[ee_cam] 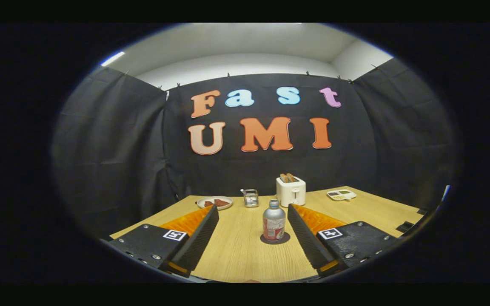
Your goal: Take the bottle from table, then pour the juice into the cup, finally place the bottle on the coaster
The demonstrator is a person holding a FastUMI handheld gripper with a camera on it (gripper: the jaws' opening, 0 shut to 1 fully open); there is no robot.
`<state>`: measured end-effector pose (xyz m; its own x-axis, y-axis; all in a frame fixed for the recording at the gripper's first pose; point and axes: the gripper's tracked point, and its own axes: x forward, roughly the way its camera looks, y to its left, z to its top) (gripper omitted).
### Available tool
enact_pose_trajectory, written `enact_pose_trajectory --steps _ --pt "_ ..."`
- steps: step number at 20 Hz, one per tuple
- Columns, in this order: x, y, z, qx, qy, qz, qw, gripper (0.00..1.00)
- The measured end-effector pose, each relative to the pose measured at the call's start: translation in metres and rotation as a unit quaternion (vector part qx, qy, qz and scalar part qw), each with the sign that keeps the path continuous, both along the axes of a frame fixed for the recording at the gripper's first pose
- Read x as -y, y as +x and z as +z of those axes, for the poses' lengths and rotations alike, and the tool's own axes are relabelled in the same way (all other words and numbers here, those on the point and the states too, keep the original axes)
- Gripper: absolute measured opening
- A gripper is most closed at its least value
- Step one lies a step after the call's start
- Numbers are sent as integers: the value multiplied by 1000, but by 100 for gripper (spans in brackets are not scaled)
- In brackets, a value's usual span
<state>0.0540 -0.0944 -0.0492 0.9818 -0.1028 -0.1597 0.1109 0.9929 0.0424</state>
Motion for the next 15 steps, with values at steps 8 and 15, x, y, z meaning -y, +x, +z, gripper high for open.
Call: enact_pose_trajectory --steps 8,15 --pt "-24 -49 24 48 -8 -3 999 96" --pt "-43 -60 31 47 -10 19 999 97"
